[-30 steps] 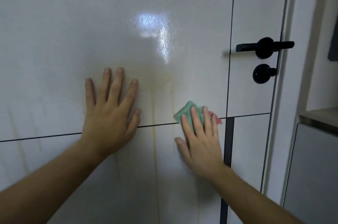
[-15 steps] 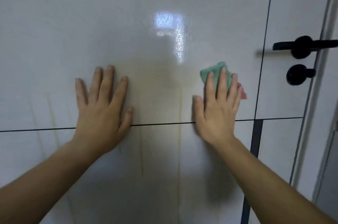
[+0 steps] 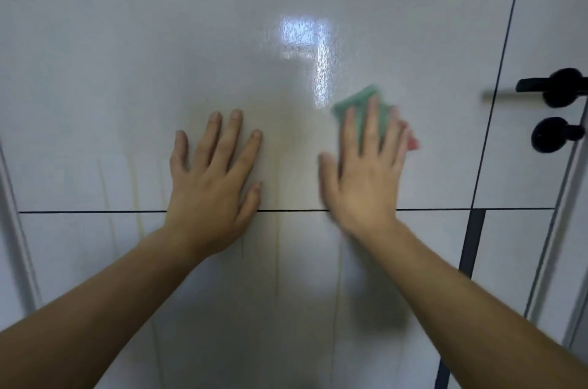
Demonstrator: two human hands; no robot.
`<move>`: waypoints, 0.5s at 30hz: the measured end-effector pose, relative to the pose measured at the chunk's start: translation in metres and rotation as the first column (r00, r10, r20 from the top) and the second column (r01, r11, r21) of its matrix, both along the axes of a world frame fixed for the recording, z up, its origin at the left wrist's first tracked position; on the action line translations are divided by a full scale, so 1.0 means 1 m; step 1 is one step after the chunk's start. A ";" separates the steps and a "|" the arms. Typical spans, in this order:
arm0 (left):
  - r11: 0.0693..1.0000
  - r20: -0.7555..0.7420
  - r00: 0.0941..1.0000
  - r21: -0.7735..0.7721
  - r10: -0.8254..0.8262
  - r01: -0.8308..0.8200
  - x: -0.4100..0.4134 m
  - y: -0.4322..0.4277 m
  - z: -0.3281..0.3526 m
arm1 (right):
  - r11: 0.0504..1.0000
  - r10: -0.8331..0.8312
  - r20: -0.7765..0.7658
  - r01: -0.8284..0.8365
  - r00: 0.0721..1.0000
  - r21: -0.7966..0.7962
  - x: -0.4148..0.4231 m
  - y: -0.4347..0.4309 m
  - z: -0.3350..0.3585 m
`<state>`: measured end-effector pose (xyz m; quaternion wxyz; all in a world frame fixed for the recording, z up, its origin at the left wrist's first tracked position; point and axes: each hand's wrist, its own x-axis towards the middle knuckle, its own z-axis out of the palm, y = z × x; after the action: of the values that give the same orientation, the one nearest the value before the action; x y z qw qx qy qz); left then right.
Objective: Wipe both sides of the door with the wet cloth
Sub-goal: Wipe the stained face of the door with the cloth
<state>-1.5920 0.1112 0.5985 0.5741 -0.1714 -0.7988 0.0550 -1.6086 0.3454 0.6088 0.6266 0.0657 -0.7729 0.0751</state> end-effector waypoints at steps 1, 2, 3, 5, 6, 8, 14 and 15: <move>1.000 0.003 1.000 -0.006 -0.009 0.009 0.000 -0.002 0.000 | 0.987 0.017 0.025 -0.021 1.000 0.160 0.001 -0.010 -0.024; 1.000 0.003 1.000 -0.015 -0.013 0.013 0.001 -0.004 0.000 | 0.949 0.031 0.052 -0.046 0.998 0.313 0.004 -0.013 -0.048; 1.000 0.004 1.000 -0.023 -0.015 0.015 0.002 -0.007 0.001 | 0.898 0.025 0.072 -0.054 0.997 0.437 0.007 -0.009 -0.063; 0.999 0.014 1.000 -0.029 -0.018 0.018 0.003 -0.012 0.002 | 0.825 0.007 0.031 -0.023 0.999 0.565 0.005 0.009 -0.055; 0.999 0.023 1.000 -0.028 -0.019 0.020 0.004 -0.013 0.002 | 0.845 -0.010 0.005 0.005 1.000 0.535 0.002 0.016 -0.040; 0.999 0.043 0.999 -0.022 -0.031 0.032 0.003 -0.013 0.002 | 0.960 -0.042 -0.014 0.045 0.999 0.277 -0.001 0.027 -0.001; 0.993 0.057 0.992 0.024 -0.116 0.115 0.012 -0.032 -0.004 | 0.958 0.005 0.077 -0.026 0.997 0.284 0.005 -0.019 -0.071; 0.994 0.050 0.994 0.049 -0.100 0.098 0.013 -0.041 -0.007 | 0.927 0.004 0.089 -0.037 0.996 0.374 0.006 -0.021 -0.090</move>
<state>-1.5787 0.0703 0.5913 0.5587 -0.1988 -0.8052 0.0032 -1.6024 0.3248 0.5189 0.5678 0.1888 -0.7987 -0.0646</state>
